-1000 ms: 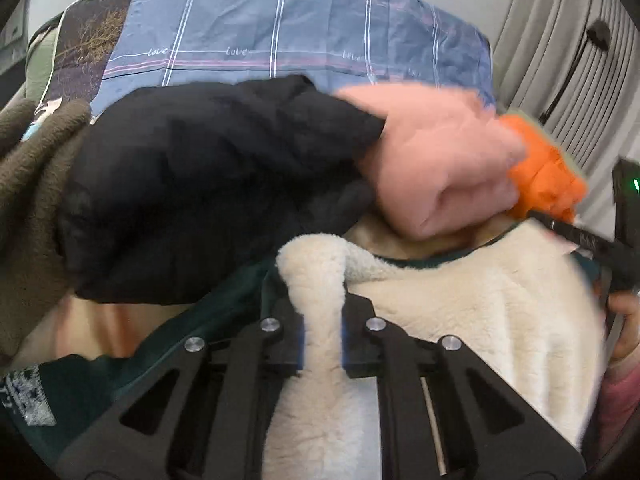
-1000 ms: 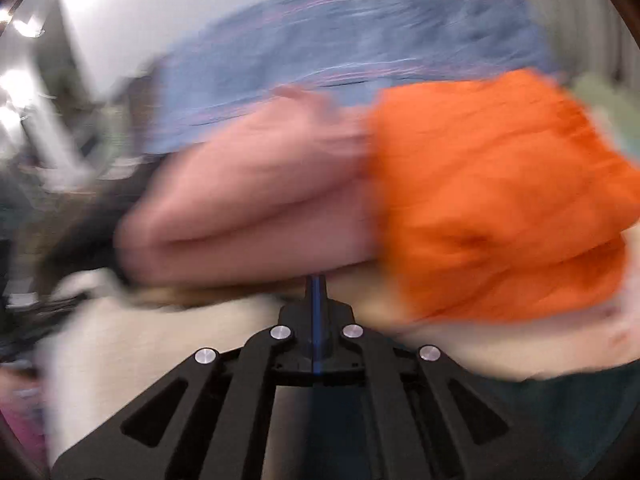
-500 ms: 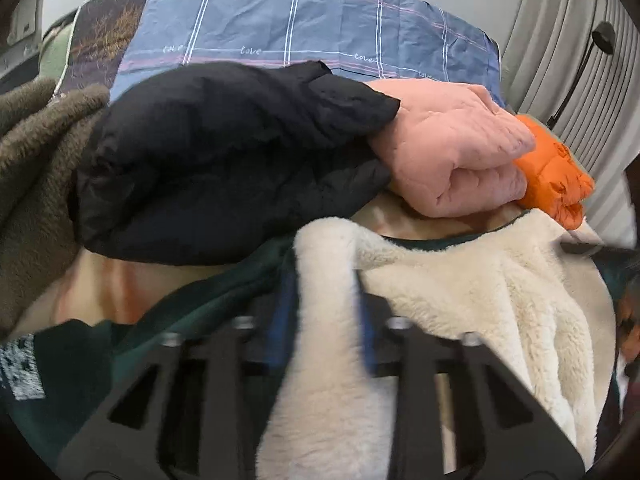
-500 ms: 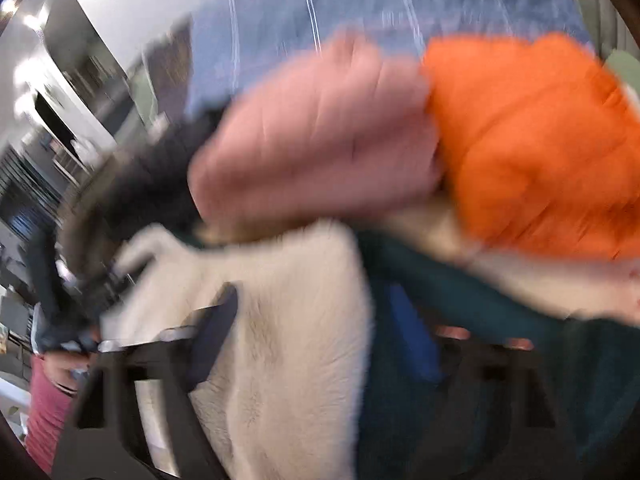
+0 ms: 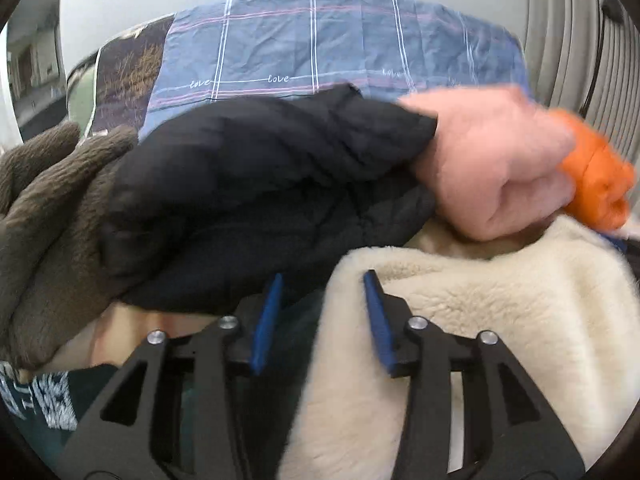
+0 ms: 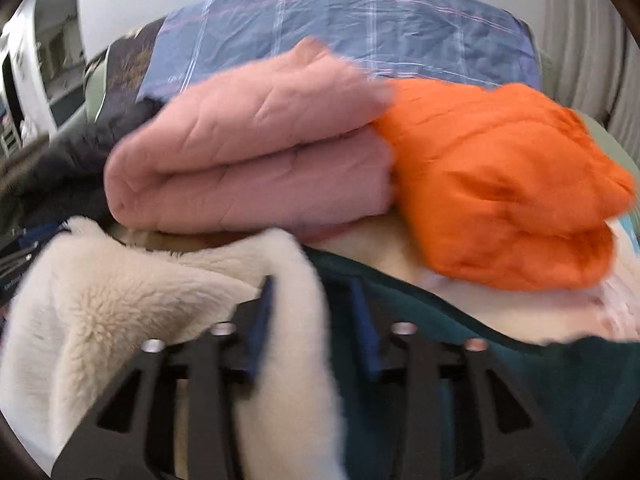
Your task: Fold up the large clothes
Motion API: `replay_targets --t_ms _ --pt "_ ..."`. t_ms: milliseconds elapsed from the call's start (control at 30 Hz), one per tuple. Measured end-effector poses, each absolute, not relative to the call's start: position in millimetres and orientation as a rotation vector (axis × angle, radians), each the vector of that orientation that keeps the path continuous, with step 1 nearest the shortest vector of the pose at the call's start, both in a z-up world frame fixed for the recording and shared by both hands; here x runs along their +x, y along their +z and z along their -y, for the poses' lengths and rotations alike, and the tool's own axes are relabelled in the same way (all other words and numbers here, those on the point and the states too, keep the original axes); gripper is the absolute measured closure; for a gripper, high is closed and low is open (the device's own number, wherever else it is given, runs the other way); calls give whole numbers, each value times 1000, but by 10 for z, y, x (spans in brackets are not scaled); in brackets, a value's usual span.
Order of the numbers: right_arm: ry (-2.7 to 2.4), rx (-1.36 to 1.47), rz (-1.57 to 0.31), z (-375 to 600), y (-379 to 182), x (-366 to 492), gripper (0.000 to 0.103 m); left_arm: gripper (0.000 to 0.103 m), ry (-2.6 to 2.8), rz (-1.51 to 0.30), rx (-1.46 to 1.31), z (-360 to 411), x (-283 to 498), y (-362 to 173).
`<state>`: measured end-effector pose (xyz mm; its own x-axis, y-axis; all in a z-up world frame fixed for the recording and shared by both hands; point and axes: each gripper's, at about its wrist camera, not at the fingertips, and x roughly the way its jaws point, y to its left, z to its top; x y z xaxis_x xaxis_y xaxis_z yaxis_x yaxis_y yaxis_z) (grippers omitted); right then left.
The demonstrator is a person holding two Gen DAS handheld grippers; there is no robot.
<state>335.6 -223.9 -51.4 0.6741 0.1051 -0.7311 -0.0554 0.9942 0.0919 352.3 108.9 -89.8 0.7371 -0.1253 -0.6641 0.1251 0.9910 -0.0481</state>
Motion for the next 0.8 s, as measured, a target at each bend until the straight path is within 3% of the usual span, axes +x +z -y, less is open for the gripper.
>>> replay_targets --t_ms 167,200,233,267,367,433,533,667,800 --pt "251 103 -713 1992 32 2533 53 62 -257 -629 -89 -1280 2964 -364" --pt "326 69 -691 1790 87 2326 50 62 -292 -628 -90 -1256 2861 -332" --pt "362 32 -682 1671 84 2192 40 62 -337 -642 -89 -1199 2756 -336" --pt "383 -21 -687 1507 33 2104 32 60 -359 -665 -80 -1133 2694 -377" --pt "380 -223 -927 992 -779 2075 27 56 -302 -810 66 -824 2633 -879" --pt "398 -132 -905 1123 -892 2143 22 55 -254 -829 140 -745 2639 -1281" --pt "440 -72 -927 1228 -853 2208 22 55 -256 -800 36 -925 2544 -1018" --pt "417 -118 -890 1176 -835 2123 21 29 -139 -740 -91 -1503 2171 -749" --pt "423 -106 -888 1188 -838 2059 21 18 221 -682 -210 -2641 1660 -830"
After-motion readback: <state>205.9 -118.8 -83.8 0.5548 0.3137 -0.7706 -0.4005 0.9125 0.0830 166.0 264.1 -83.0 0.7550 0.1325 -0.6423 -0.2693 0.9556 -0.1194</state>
